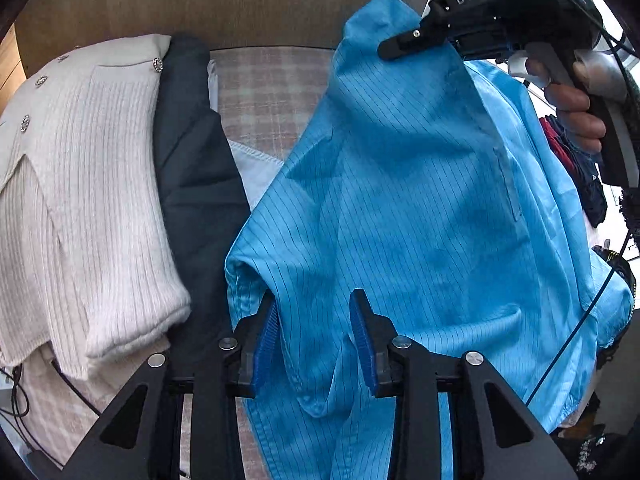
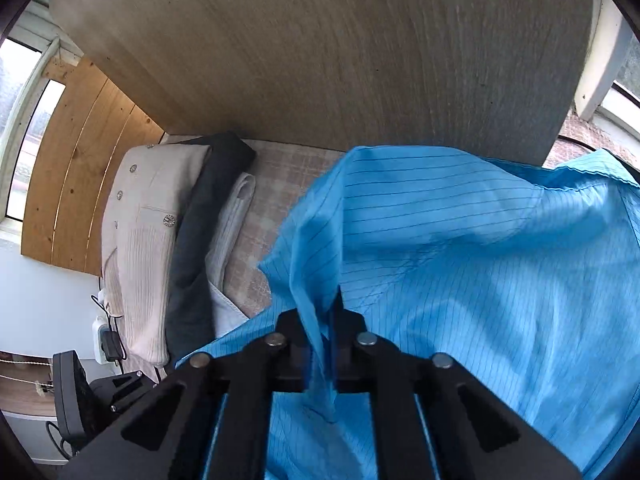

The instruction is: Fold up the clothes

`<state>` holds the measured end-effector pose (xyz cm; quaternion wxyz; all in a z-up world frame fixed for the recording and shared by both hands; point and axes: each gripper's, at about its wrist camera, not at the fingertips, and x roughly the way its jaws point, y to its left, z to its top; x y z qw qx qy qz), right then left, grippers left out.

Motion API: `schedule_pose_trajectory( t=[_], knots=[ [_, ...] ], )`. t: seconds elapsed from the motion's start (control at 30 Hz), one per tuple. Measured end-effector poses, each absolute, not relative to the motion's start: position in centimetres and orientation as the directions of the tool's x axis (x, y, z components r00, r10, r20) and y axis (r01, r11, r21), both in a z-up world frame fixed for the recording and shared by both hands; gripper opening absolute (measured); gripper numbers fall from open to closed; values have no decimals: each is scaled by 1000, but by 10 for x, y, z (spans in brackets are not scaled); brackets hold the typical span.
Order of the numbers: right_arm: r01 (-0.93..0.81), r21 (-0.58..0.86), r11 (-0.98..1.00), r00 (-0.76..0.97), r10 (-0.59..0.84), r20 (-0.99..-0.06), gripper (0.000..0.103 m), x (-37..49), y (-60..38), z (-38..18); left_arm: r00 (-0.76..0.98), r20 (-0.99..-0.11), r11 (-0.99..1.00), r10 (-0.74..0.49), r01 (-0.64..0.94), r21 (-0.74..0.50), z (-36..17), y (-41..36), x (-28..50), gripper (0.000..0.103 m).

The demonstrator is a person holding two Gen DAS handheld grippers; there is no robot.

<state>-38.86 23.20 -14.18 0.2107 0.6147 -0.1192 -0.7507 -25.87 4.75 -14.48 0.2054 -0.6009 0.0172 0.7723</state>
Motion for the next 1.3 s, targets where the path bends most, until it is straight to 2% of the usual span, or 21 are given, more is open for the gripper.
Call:
schedule_pose_trajectory(
  t=[0.03, 0.07, 0.1, 0.2, 0.3, 0.33, 0.37, 0.4, 0.43, 0.47, 0.53, 0.6, 0.63, 0.77, 0.93, 0.97, 1.03, 1.1, 1.3],
  knots=[
    [171, 444, -879, -166, -470, -867, 5, -388, 236, -140, -193, -932, -912, 306, -339, -229, -144, 46, -259, 19],
    [172, 450, -876, -178, -477, -860, 5, -386, 241, -137, -201, -930, -913, 309, -337, -230, -143, 44, -259, 5],
    [174, 456, -873, -190, -484, -854, 4, -385, 246, -134, -218, -928, -917, 302, -331, -221, -140, 40, -258, 1],
    [176, 511, -841, -243, -540, -806, 3, -381, 266, -117, -281, -901, -920, 331, -311, -241, -123, 25, -252, 1],
    [162, 577, -800, -350, -593, -725, 3, -373, 302, -106, -396, -872, -940, 287, -293, -177, -105, 10, -245, 1],
    [123, 540, -833, -356, -545, -760, 8, -375, 312, -115, -408, -870, -944, 278, -284, -168, -104, 5, -245, 1],
    [71, 484, -872, -330, -479, -814, 13, -379, 319, -127, -383, -882, -947, 274, -268, -178, -111, 2, -249, 2],
    [22, 424, -905, -299, -411, -861, 25, -382, 326, -140, -358, -898, -952, 257, -254, -171, -116, 0, -252, 4],
    [-26, 359, -933, -265, -340, -902, 25, -386, 333, -153, -341, -911, -957, 231, -250, -148, -120, -1, -253, 6],
    [-50, 354, -934, -264, -329, -906, 25, -385, 341, -157, -336, -917, -959, 216, -249, -134, -119, -3, -251, 7],
    [-61, 431, -900, -314, -393, -864, 25, -376, 356, -148, -350, -911, -957, 218, -258, -130, -107, -8, -237, 9],
    [-21, 466, -885, -321, -435, -841, 25, -358, 360, -128, -364, -907, -955, 212, -273, -114, -91, -16, -215, 22],
    [3, 478, -879, -318, -454, -832, 25, -348, 361, -118, -366, -906, -954, 212, -281, -109, -84, -20, -200, 24],
    [99, 521, -848, -303, -525, -796, 25, -308, 366, -77, -354, -915, -953, 193, -291, -88, -56, -36, -133, 31],
    [204, 575, -792, -305, -610, -732, 25, -242, 386, -14, -337, -935, -978, 110, -207, -41, -28, -62, -21, 31],
    [218, 590, -778, -310, -628, -714, 27, -229, 393, -1, -336, -938, -984, 89, -178, -29, -23, -67, 1, 31],
    [248, 613, -750, -319, -661, -679, 44, -206, 404, 18, -338, -937, -990, 83, -133, -40, -17, -72, 40, 34],
    [274, 620, -735, -331, -678, -656, 53, -182, 410, 30, -334, -934, -989, 127, -120, -91, -31, -59, 64, 44],
    [262, 610, -748, -280, -664, -693, 53, -116, 386, -18, -225, -949, -972, 220, -137, -193, -121, 11, 84, 44]
  ],
)
